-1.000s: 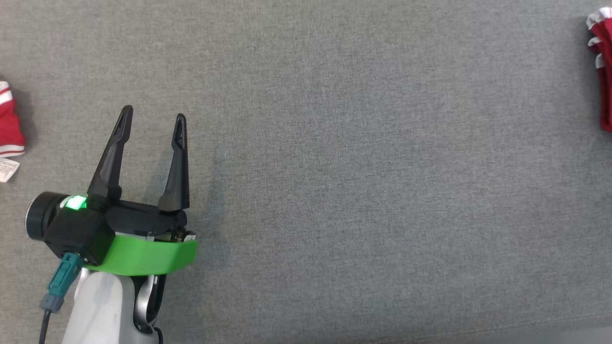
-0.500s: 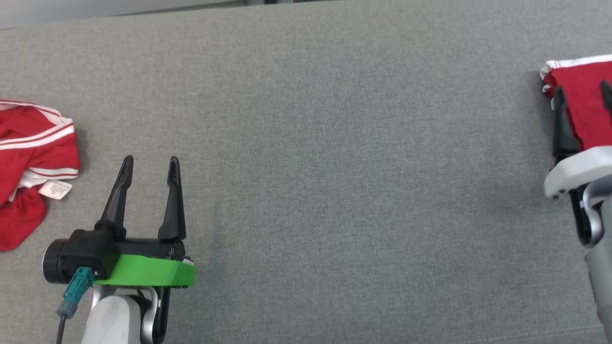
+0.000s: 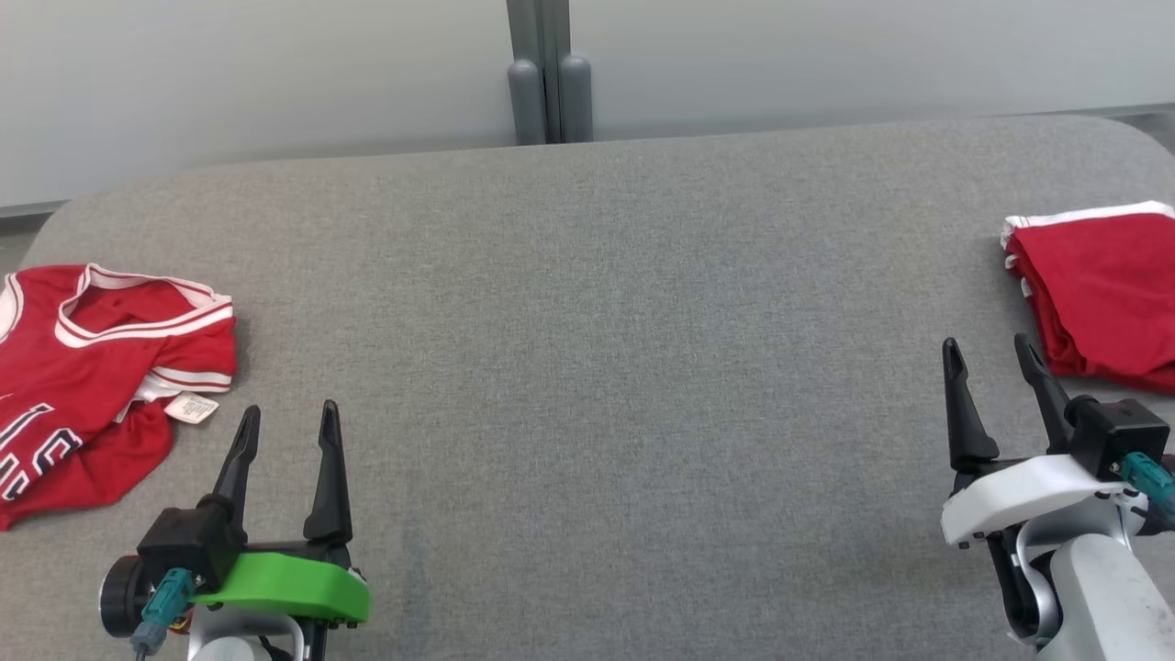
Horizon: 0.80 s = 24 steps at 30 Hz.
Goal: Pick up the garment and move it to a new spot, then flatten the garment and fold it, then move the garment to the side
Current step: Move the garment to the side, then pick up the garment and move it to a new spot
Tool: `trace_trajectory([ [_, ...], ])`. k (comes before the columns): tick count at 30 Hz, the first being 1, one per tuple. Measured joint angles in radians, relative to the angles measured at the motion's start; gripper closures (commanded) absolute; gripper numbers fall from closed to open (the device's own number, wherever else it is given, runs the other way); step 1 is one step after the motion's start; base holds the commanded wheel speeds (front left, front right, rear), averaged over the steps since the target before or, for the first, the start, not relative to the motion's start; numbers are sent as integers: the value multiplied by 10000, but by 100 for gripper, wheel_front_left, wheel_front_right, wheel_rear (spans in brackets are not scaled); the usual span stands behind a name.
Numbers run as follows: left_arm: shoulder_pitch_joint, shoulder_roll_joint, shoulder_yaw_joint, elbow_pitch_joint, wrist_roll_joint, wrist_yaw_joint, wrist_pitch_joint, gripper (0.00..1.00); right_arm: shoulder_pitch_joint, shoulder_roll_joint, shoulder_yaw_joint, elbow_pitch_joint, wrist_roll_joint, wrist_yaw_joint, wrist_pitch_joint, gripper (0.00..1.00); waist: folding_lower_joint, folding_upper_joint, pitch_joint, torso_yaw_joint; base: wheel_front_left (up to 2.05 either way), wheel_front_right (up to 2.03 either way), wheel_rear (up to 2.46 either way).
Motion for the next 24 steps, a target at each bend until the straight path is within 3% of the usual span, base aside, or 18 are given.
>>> trace_trajectory([
  [8, 200, -6, -182, 249, -267, 52, 0, 0, 449, 508, -165, 132, 4, 0, 0, 0, 0, 0, -470, 181, 0, 0, 0],
  [24, 244, -12, -314, -40, -270, 337, 0, 0, 496, 548, -150, 221, -36, 0, 0, 0, 0, 0, -502, 652, 0, 0, 0],
])
